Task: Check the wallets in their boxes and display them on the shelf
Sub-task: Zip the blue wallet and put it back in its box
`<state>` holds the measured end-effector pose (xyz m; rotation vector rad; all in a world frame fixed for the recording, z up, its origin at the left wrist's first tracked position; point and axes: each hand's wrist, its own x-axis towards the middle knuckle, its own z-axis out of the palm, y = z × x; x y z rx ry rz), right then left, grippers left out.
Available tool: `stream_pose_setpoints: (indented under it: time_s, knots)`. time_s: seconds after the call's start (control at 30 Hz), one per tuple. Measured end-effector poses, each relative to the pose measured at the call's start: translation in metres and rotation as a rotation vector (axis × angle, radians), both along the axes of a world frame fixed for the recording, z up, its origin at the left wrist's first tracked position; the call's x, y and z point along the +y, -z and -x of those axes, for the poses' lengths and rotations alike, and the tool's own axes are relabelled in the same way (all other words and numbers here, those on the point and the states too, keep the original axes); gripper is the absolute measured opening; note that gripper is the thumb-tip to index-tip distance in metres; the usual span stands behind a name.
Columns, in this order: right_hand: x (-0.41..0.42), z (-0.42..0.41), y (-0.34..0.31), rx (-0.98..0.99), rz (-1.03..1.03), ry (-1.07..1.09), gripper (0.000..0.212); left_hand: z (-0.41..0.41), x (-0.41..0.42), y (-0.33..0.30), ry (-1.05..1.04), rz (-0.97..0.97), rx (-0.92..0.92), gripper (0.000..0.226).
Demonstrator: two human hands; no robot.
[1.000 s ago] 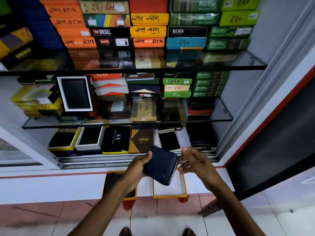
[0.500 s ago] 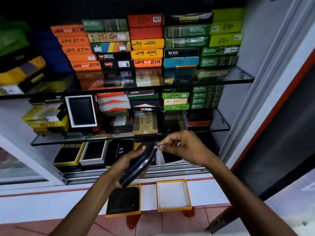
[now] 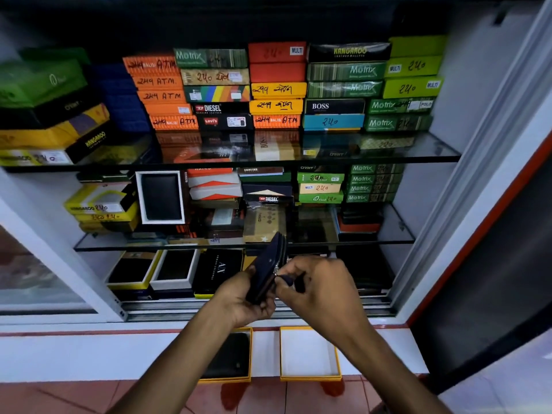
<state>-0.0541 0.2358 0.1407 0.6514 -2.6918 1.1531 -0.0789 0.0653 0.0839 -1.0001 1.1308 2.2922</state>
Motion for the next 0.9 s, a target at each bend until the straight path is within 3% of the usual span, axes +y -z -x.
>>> stream_pose_setpoints:
  time_s: [0.27,0.4,0.6,0.9]
  knots:
    - [0.015,0.019,0.017,0.079,0.043,0.194,0.013,-0.001,0.001,-0.015,-0.074,-0.113,0.091,0.041]
    - [0.002,0.011,0.030,0.042,0.040,0.107,0.013,0.009,0.014,-0.025,-0.108,-0.107,0.161,0.043]
    - [-0.004,0.005,0.038,0.035,0.030,0.069,0.017,0.015,0.027,-0.036,-0.194,-0.259,0.220,0.044]
    - [0.021,0.017,0.033,0.251,-0.042,0.252,0.013,0.007,0.025,-0.022,-0.246,-0.226,0.222,0.035]
